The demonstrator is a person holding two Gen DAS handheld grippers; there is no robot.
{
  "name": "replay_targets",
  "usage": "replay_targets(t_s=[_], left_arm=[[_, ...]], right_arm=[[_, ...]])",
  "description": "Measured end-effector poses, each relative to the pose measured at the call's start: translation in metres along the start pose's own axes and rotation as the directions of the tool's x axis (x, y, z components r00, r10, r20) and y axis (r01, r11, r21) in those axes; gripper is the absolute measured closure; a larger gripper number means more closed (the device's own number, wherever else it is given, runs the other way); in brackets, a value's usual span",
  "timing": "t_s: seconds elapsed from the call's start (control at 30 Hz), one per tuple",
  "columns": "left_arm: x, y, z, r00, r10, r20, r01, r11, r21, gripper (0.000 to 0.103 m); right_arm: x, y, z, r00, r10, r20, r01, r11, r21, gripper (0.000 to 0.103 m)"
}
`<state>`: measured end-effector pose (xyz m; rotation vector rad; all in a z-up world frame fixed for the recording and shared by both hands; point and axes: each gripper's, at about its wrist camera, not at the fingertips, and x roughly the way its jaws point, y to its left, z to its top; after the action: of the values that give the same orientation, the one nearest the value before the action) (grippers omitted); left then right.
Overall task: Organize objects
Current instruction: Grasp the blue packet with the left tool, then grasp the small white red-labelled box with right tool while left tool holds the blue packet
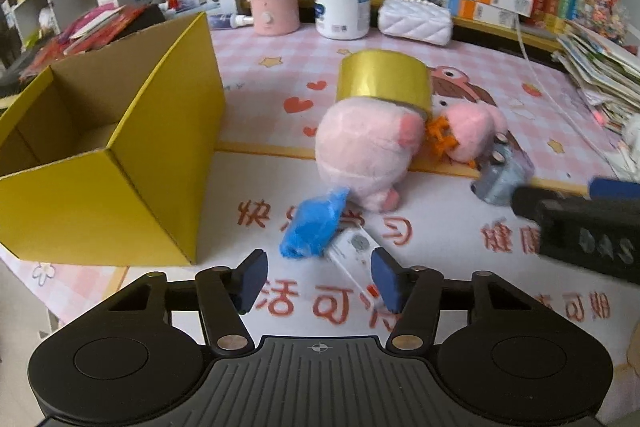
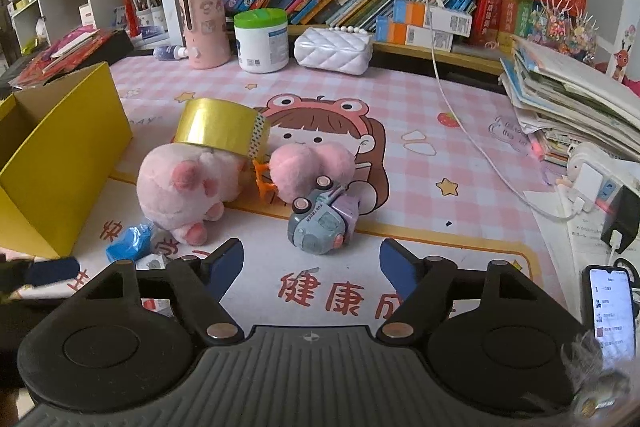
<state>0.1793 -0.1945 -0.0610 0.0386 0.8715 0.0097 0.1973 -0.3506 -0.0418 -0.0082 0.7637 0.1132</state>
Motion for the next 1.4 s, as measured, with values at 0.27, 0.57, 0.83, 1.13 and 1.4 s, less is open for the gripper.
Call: replay_targets(t_s=[0.27,0.57,0.83,1.13,1.4], left_arm=[[0.024,-0.001,0.012,0.999,0.036,-0.014,-0.036,0.999,0.002,0.055],[0.045,0.001,0.019,0.999,0.028,-0.039,-0.027,0.999,0.019,0.078],[0.020,0.017,0.014,1.000,0.027,0.010,-0.027,0.999,-0.022,0.082],[-0.026,0.028,-0.005,0.997,0.042,0.063,-0.039,0.998,-0.044,0.082],[-0.044,0.056,-0.024,0.991,0.128,0.050,-0.120,0.984,-0.134,0.082]], right_arm=[[0.007,-0.008,0.000,0.999,0.036,-0.033,-0.036,0.999,-0.007,0.028],[0.007,0.000,-0.002,0.994,0.090,-0.059,-0.093,0.994,-0.061,0.030],[0.009,0.004,-0.001,0.992,0.099,-0.075,-0.103,0.994,-0.046,0.035],[0.007,0.031,-0.005,0.983,0.167,-0.079,-0.175,0.979,-0.108,0.035],[0.015,0.074,-0.014,0.953,0.269,-0.137,-0.296,0.925,-0.240,0.039]])
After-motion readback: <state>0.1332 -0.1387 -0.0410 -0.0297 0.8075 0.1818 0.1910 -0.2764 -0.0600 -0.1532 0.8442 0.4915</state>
